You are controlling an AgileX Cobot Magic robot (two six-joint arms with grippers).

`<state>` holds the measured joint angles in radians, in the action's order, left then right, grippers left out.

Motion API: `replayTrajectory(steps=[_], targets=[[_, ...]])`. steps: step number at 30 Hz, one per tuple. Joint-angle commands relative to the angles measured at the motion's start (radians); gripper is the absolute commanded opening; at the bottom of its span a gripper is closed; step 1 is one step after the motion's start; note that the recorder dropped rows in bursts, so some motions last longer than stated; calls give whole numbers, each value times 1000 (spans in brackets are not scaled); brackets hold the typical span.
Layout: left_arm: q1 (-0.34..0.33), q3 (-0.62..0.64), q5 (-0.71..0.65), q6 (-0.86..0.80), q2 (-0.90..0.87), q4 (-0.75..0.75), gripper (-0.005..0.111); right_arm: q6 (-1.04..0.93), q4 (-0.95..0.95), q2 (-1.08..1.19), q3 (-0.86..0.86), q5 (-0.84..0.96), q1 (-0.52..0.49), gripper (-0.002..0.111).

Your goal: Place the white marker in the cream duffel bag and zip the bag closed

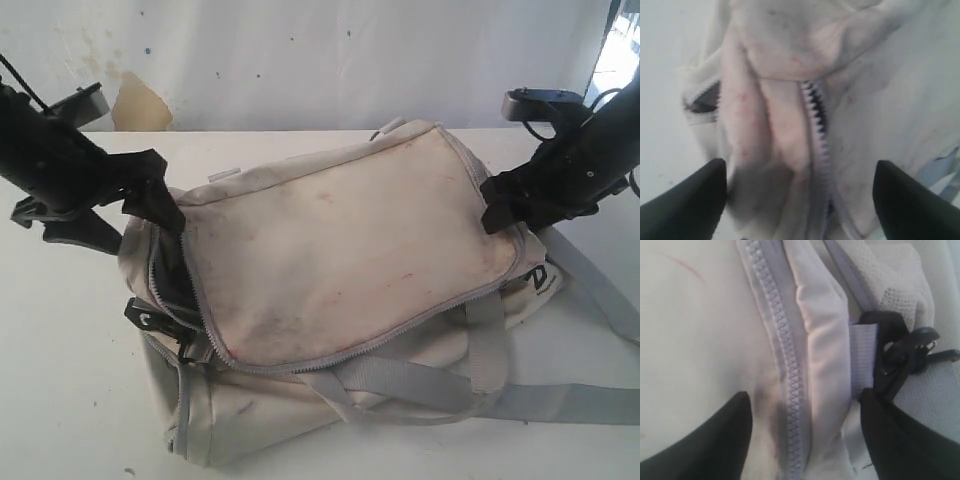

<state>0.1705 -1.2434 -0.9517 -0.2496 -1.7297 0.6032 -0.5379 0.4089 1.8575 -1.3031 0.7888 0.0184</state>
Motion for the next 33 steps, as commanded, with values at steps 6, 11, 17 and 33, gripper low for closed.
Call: replayTrajectory(steps=[6,11,17,33], targets=[[4,7,93,-162,-64,173,94,-19,5,5,2,-8,-8,62],[4,7,150,-143,-133,193,94,-19,5,12,2,1,-8,62],[4,2,202,-151,-191,266,85,-19,46,27,2,19,-8,62],[-41,-245,86,-44,-225,273,1,-9,217,25,-25,163,-10,0]])
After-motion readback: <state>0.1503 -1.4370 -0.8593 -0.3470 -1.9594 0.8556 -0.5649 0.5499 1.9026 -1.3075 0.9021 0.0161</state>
